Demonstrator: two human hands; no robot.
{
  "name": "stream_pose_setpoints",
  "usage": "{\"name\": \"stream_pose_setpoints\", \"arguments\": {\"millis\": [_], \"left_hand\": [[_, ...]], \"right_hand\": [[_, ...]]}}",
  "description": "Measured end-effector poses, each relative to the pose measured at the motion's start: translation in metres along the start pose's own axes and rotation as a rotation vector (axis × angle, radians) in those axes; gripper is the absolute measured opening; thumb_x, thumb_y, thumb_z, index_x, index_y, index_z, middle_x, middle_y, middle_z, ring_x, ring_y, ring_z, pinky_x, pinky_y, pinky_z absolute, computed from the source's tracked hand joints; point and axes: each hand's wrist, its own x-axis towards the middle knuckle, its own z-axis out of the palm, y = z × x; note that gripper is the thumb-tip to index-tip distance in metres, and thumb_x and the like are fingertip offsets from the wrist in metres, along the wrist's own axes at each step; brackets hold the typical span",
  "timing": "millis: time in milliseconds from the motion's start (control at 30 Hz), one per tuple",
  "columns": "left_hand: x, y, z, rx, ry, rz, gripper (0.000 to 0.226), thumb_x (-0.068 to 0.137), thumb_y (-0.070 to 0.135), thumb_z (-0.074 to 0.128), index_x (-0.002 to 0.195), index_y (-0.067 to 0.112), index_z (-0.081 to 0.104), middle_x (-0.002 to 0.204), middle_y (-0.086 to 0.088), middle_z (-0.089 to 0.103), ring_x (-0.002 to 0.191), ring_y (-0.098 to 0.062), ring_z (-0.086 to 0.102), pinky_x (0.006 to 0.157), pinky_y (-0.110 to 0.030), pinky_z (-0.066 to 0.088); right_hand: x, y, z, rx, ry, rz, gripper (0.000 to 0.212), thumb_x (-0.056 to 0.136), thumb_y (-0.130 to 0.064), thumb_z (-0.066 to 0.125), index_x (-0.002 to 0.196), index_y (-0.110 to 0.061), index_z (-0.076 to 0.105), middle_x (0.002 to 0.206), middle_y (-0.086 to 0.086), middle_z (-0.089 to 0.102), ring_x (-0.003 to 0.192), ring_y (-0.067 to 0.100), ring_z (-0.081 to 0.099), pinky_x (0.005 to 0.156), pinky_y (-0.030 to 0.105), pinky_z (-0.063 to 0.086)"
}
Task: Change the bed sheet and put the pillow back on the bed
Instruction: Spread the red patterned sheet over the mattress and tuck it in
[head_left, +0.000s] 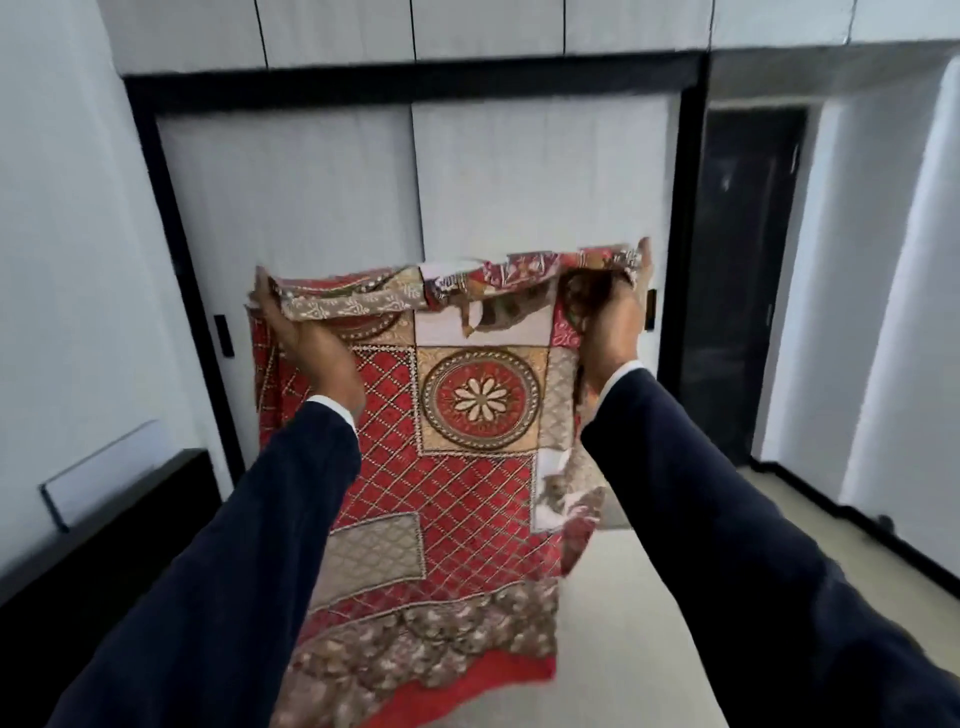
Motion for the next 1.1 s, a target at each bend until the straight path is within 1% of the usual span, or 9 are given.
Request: {"name": "stream_pose_setpoints", "arguments": {"millis": [100, 167, 233, 333, 500, 633, 733, 867, 1100], "left_hand": [[-0.024, 0.059, 0.062, 0.191, -0.053, 0.461, 0.06, 0.097, 0.0, 0.037, 0.153, 0.021, 0.037, 0.163, -0.006, 0.029, 0.151, -0.023, 0.026, 0.125, -0.047, 0.02], [-0.033, 0.057, 0.083, 0.45, -0.097, 0.605, 0.079, 0.088, -0.011, 0.034, 0.158, 0.025, 0.026, 0.166, -0.004, 0.019, 0.155, -0.026, 0.012, 0.127, -0.048, 0.007], [-0.025, 0.048, 0.09, 0.744, -0.099, 0.659, 0.085, 0.089, -0.008, 0.04, 0.159, 0.036, 0.017, 0.167, -0.004, 0.015, 0.154, -0.031, 0.008, 0.125, -0.055, 0.004], [-0.015, 0.041, 0.092, 1.035, -0.107, 0.705, 0.078, 0.095, 0.008, 0.053, 0.159, 0.033, 0.016, 0.164, -0.016, 0.02, 0.151, -0.04, 0.015, 0.121, -0.064, 0.008], [-0.024, 0.056, 0.119, 0.973, 0.035, 0.82, 0.072, 0.093, 0.01, 0.051, 0.158, 0.025, 0.022, 0.159, -0.024, 0.027, 0.148, -0.044, 0.019, 0.122, -0.054, -0.003], [-0.012, 0.064, 0.126, 1.021, 0.091, 0.922, 0.077, 0.084, 0.018, 0.048, 0.157, 0.021, 0.023, 0.154, -0.024, 0.033, 0.145, -0.043, 0.024, 0.121, -0.043, -0.011], [-0.007, 0.033, 0.119, 1.162, 0.012, 0.932, 0.078, 0.088, 0.016, 0.054, 0.158, 0.023, 0.02, 0.153, -0.018, 0.032, 0.146, -0.04, 0.023, 0.121, -0.05, -0.004], [-0.003, -0.042, 0.084, 1.318, -0.136, 0.847, 0.076, 0.092, 0.018, 0.056, 0.159, 0.024, 0.02, 0.152, -0.017, 0.032, 0.145, -0.039, 0.023, 0.12, -0.056, 0.004], [0.006, -0.195, 0.006, 1.388, -0.413, 0.678, 0.073, 0.09, 0.016, 0.062, 0.155, 0.021, 0.03, 0.152, -0.017, 0.033, 0.143, -0.04, 0.027, 0.12, -0.057, 0.011]], "right_hand": [[0.044, -0.065, -0.006, -0.235, -0.163, -0.372, 0.078, 0.091, -0.006, 0.043, 0.16, -0.024, 0.01, 0.161, -0.003, 0.02, 0.146, 0.001, 0.025, 0.122, 0.022, 0.019], [0.062, -0.086, -0.032, -0.463, -0.23, -0.433, 0.078, 0.096, -0.01, 0.047, 0.16, -0.013, 0.002, 0.158, 0.001, 0.024, 0.14, -0.005, 0.027, 0.117, 0.011, 0.02], [0.09, -0.1, -0.06, -0.649, -0.251, -0.409, 0.082, 0.095, -0.032, 0.052, 0.16, -0.025, 0.002, 0.16, 0.006, 0.033, 0.146, 0.013, 0.032, 0.121, 0.029, 0.025], [0.113, -0.117, -0.086, -0.823, -0.328, -0.425, 0.097, 0.084, -0.013, 0.05, 0.158, -0.038, -0.006, 0.157, 0.013, 0.038, 0.14, 0.026, 0.044, 0.122, 0.038, 0.026], [0.12, -0.135, -0.086, -0.598, -0.246, -0.574, 0.11, 0.087, -0.001, 0.063, 0.155, -0.048, -0.011, 0.165, -0.002, 0.02, 0.142, 0.011, 0.033, 0.121, 0.042, 0.026], [0.141, -0.135, -0.084, -0.617, -0.161, -0.75, 0.094, 0.093, -0.016, 0.054, 0.158, -0.036, -0.011, 0.155, 0.006, 0.043, 0.128, 0.026, 0.057, 0.111, 0.042, 0.043], [0.162, -0.1, -0.092, -0.773, -0.187, -0.749, 0.101, 0.085, -0.01, 0.052, 0.157, -0.035, -0.014, 0.154, 0.014, 0.043, 0.105, 0.04, 0.066, 0.091, 0.049, 0.054], [0.174, -0.008, -0.107, -0.947, -0.343, -0.566, 0.106, 0.087, -0.006, 0.058, 0.157, -0.03, -0.016, 0.158, 0.018, 0.035, 0.13, 0.038, 0.053, 0.111, 0.049, 0.042], [0.16, 0.18, -0.127, -1.084, -0.453, -0.215, 0.089, 0.1, -0.022, 0.055, 0.158, -0.026, -0.012, 0.123, 0.028, 0.062, 0.094, 0.026, 0.063, 0.09, 0.033, 0.044]]}}
